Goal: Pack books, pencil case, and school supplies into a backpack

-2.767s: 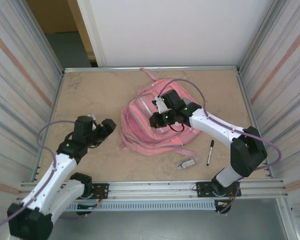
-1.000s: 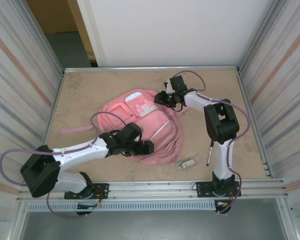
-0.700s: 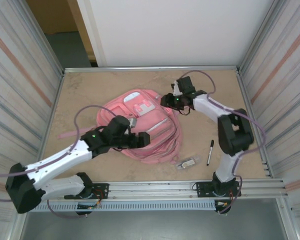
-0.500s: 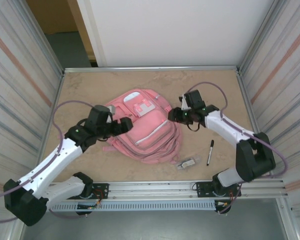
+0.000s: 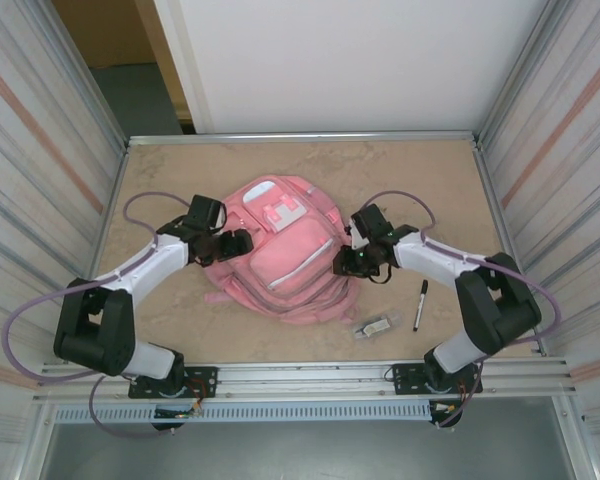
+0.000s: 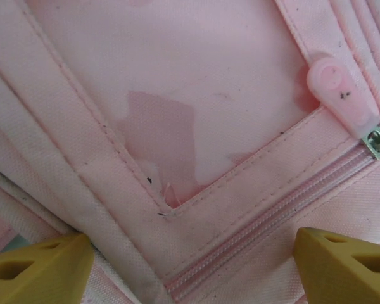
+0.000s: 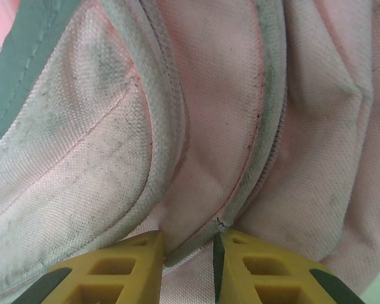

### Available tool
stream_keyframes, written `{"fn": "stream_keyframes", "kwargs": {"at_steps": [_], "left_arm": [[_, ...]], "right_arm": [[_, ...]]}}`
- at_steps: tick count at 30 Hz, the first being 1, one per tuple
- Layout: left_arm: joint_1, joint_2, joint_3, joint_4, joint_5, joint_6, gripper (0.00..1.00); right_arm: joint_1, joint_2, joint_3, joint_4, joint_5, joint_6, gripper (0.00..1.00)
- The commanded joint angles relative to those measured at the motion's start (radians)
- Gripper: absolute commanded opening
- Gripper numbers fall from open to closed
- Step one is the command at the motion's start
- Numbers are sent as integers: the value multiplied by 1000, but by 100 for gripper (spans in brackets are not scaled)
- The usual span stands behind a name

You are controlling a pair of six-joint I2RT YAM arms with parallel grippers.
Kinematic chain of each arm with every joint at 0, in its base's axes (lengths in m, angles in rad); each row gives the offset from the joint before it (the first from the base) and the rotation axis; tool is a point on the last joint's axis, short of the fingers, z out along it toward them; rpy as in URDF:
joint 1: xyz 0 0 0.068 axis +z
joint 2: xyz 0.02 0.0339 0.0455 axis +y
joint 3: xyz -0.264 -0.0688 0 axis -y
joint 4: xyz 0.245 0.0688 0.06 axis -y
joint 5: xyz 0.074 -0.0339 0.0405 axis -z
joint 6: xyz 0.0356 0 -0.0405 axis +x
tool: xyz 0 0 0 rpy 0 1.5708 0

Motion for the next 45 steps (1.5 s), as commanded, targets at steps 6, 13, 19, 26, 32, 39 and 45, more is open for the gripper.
{"fn": "stream_keyframes", "kwargs": {"at_steps": [6,13,19,26,32,39,45], "left_arm": [[-65,-210,-214,-114,-1,-120,82],[-86,-511,-289,-208,-7,-315,73],[-86,-566,-272,-239,-70,-340,65],[-85,-421,-229,-118,-49,-321,64],[-64,-314,-204,-3,-51,-319,62],[-43,-277,-252,78,-56,-348,54],[-34,-214,-278,113,-21,-336,37]], "right_arm": [[-151,181,167,165,-82,-37,28],[-156,92,172,123,-77,-58,36],[-75,-81,95,47,55,-61,39],[137,-184,16,78,130,14,38],[373,-155,4,191,252,106,38],[432,-60,3,243,287,151,39],[433,17,13,237,316,113,39]]}}
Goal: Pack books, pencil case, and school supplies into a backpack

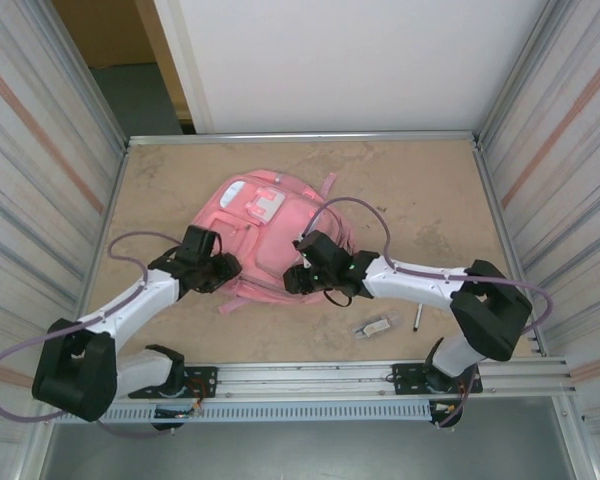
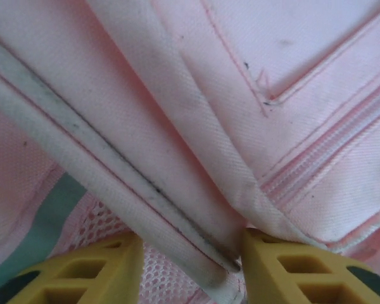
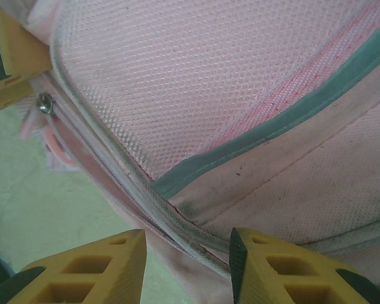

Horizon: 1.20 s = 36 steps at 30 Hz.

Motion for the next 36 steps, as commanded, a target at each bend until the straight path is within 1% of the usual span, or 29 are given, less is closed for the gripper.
{"fn": "stream_keyframes", "kwargs": {"at_steps": [1,4,8,11,13,15,17,19,20,25,27,29,31,32,34,36], "left_arm": [[8,13,-9,27,-2,9,31],[8,-12,8,-19,0,34,14],[-9,-76,27,-75,27,48,1],[-65,-130,14,-67,9,-10,0],[-114,-157,6,-51,-15,-66,0],[-165,-176,-3,-23,-39,-121,0],[-212,-182,-13,14,-65,-176,0],[-247,-177,-18,49,-85,-224,0],[-258,-171,-17,56,-91,-240,0],[-279,-143,-20,69,-110,-321,0],[-285,-148,-30,77,-114,-364,0],[-293,-162,-44,92,-114,-424,0],[-304,-182,-67,130,-112,-477,0],[-310,-189,-74,142,-112,-497,0],[-321,-202,-78,148,-112,-529,0],[-332,-210,-75,147,-113,-546,0]], "right_arm": [[-4,45,18,-25,73,-30,39],[-45,80,47,-56,81,-85,39],[-132,116,81,-72,56,-151,39],[-199,143,119,-72,35,-206,39],[-251,165,177,-103,-28,-242,39],[-278,152,203,-114,-78,-234,39],[-277,104,166,-65,-114,-238,40],[-250,39,112,-27,-122,-279,40],[-232,6,84,-17,-99,-302,40],[-70,-207,-86,30,136,-566,44],[-23,-269,-133,42,156,-660,46],[12,-311,-172,72,98,-732,47],[83,-329,-233,189,16,-882,48],[122,-329,-271,268,15,-956,48],[194,-298,-345,467,54,-1086,49],[209,-248,-354,598,66,-1124,49]]}}
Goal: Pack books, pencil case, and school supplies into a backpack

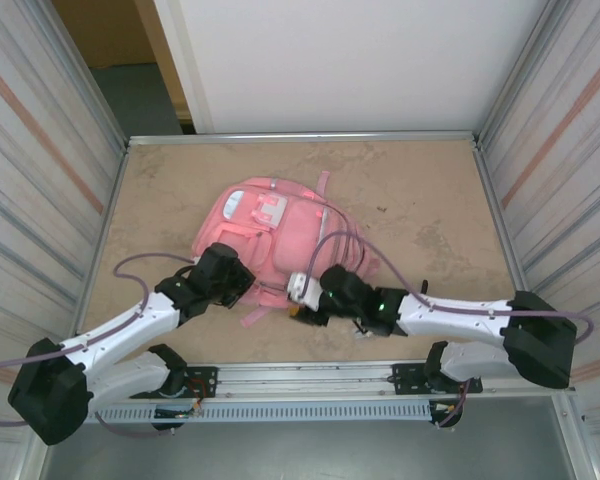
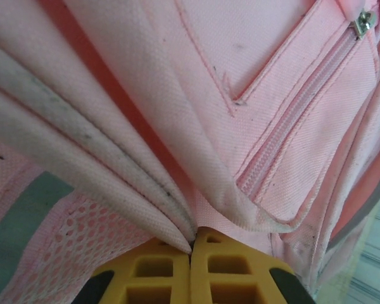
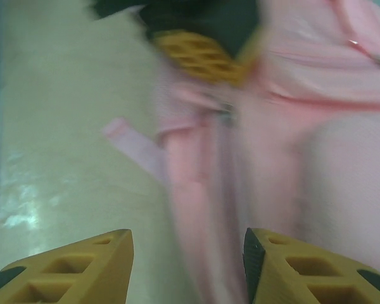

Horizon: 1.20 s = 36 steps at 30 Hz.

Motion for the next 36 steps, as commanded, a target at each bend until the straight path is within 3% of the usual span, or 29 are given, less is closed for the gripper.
{"fn": "stream_keyframes", "kwargs": {"at_steps": [1,6,18,20,26,32,36], "left_arm": [[-26,-32,1,46,6,-89,0],[-34,-19,1,60,40,-131,0],[-76,-23,-50,133,17,-205,0],[-76,-26,-56,140,17,-213,0],[-76,-48,-51,119,11,-207,0],[-77,-85,-77,103,-12,-218,0],[-77,-116,-101,99,-40,-236,0]], "right_arm": [[22,72,-1,282,31,-210,49],[64,203,82,332,112,-307,50],[81,362,135,433,228,-261,48],[93,385,131,462,276,-255,42],[113,381,86,548,367,-216,11],[109,327,88,455,426,-104,0],[65,271,119,251,413,199,0]]}}
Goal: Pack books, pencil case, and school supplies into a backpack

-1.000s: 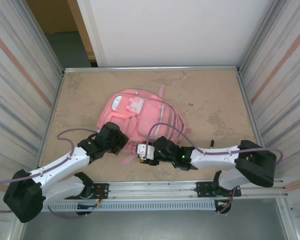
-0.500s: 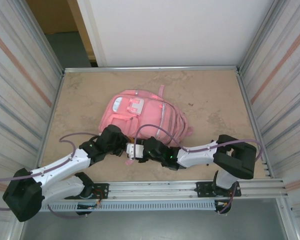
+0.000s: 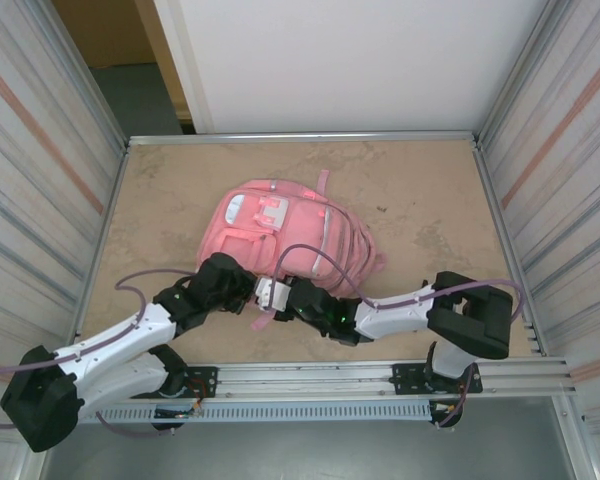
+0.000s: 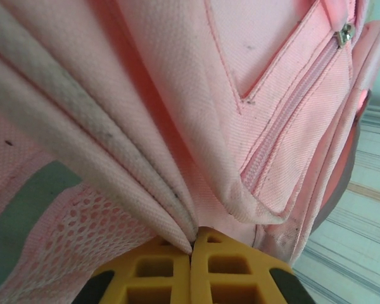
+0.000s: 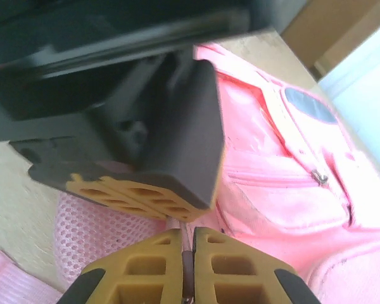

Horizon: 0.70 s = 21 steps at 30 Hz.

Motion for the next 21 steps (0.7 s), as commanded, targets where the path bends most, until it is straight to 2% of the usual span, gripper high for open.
{"fn": "stream_keyframes", "kwargs": {"at_steps": [1,5,8,11,13,21], "left_arm": [[-13,-42,-23,-6,-33,-25,0],[-13,-50,-31,-2,-53,-29,0],[-13,-50,-39,8,-77,-38,0],[-13,-52,-49,10,-117,-47,0],[-10,-55,-56,6,-138,-59,0],[4,-83,-74,-21,-178,-68,0]], "right_arm": [[-59,-72,38,-233,9,357,0],[-176,-63,134,-574,-165,880,0],[-203,-40,153,-639,-350,1056,0],[-203,-38,115,-616,-446,1221,0],[-201,-41,106,-631,-470,1284,0],[-262,-163,55,-727,-464,1343,0]]}}
